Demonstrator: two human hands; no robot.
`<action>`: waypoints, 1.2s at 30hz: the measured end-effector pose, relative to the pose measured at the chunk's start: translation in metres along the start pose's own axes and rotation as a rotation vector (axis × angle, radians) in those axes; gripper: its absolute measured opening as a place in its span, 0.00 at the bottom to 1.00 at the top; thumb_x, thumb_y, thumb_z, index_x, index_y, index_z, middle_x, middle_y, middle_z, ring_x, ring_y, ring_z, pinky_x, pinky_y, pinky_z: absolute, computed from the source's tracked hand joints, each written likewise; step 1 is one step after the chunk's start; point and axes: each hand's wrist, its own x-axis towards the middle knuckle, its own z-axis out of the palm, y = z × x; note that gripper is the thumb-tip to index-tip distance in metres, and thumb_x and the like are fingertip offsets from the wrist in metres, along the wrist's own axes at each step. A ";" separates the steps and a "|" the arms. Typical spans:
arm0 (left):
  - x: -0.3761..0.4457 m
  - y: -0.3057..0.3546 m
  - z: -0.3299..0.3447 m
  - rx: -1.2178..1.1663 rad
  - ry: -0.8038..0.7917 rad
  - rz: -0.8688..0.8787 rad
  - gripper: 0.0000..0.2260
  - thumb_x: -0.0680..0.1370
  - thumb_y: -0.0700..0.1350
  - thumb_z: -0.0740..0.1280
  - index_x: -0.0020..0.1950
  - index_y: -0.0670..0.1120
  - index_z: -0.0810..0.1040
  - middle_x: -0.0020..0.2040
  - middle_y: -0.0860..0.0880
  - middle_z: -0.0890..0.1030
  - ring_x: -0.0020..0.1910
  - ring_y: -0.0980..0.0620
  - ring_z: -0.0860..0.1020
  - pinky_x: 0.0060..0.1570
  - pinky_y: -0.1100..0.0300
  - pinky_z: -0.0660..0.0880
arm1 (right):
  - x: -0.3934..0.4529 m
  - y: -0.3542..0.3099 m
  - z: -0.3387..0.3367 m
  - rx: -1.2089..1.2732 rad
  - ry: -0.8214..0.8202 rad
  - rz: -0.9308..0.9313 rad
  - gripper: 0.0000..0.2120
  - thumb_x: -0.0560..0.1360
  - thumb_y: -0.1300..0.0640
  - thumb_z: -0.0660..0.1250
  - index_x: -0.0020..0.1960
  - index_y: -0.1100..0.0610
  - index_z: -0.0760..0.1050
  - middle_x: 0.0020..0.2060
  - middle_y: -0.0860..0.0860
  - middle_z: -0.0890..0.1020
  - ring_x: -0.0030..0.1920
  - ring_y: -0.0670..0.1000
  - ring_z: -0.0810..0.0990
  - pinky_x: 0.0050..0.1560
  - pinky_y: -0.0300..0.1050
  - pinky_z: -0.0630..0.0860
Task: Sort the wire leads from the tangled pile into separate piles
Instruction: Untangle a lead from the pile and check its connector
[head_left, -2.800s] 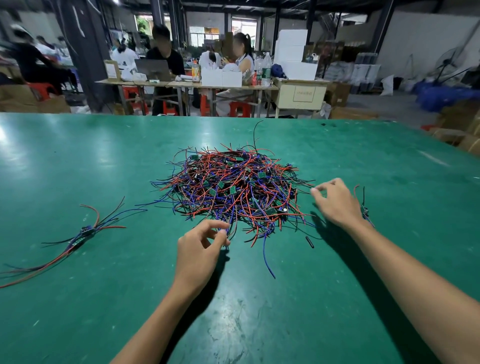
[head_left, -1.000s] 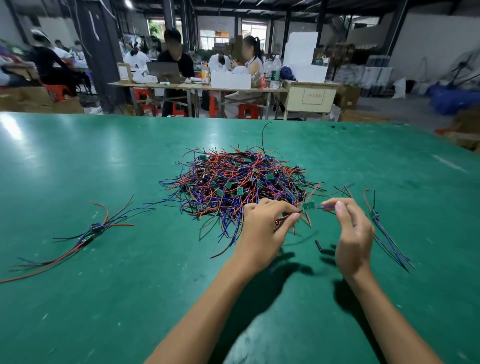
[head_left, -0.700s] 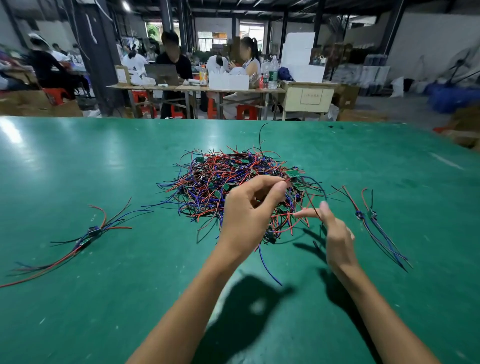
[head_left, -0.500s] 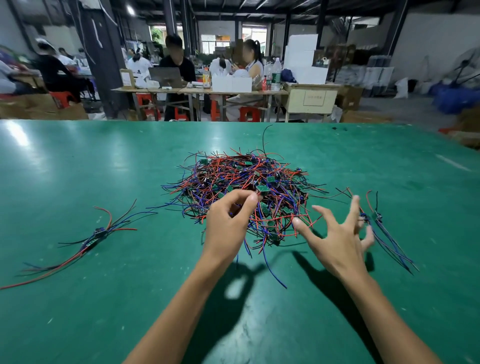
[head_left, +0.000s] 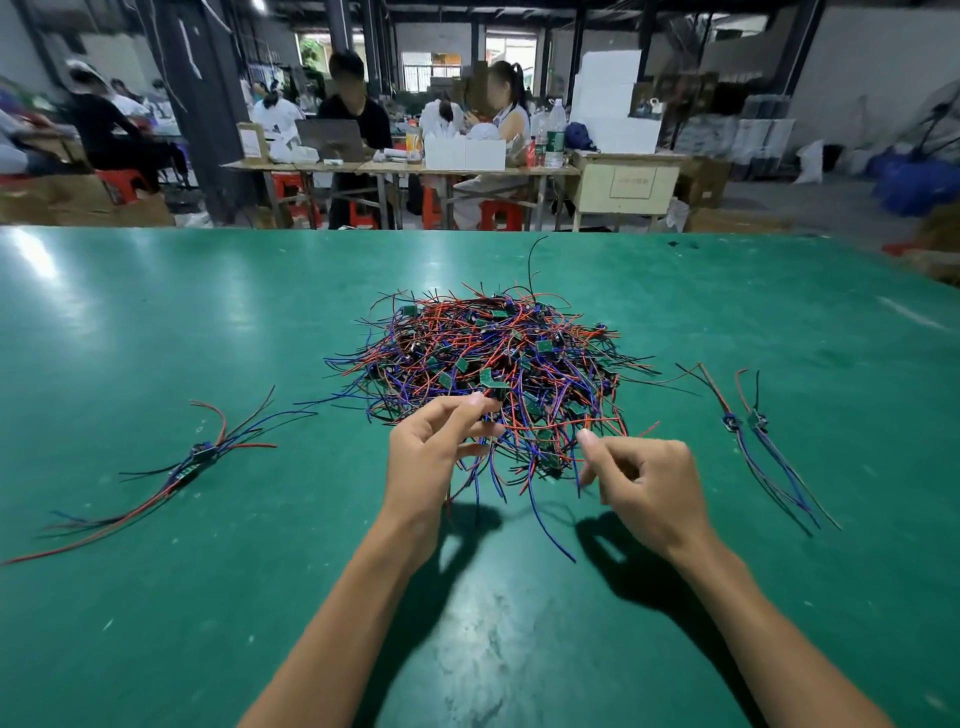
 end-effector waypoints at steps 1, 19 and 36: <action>0.000 0.001 0.000 -0.012 -0.003 0.002 0.09 0.79 0.44 0.69 0.41 0.50 0.86 0.49 0.45 0.87 0.42 0.50 0.84 0.38 0.64 0.77 | -0.002 -0.002 0.005 0.050 -0.015 0.002 0.27 0.77 0.35 0.58 0.29 0.49 0.80 0.21 0.45 0.75 0.22 0.45 0.71 0.30 0.44 0.70; -0.003 0.005 -0.004 -0.162 -0.180 -0.438 0.05 0.78 0.46 0.67 0.47 0.47 0.83 0.38 0.52 0.81 0.23 0.60 0.60 0.23 0.69 0.54 | 0.007 -0.025 0.006 1.139 -0.259 0.530 0.25 0.66 0.60 0.78 0.58 0.58 0.70 0.49 0.56 0.87 0.40 0.48 0.84 0.36 0.38 0.79; -0.008 -0.006 -0.001 -0.021 -0.330 -0.671 0.09 0.78 0.47 0.70 0.40 0.48 0.87 0.39 0.51 0.83 0.25 0.59 0.69 0.20 0.69 0.62 | 0.000 -0.027 0.025 0.849 -0.002 0.325 0.11 0.72 0.51 0.71 0.50 0.56 0.83 0.43 0.50 0.86 0.42 0.43 0.83 0.44 0.33 0.77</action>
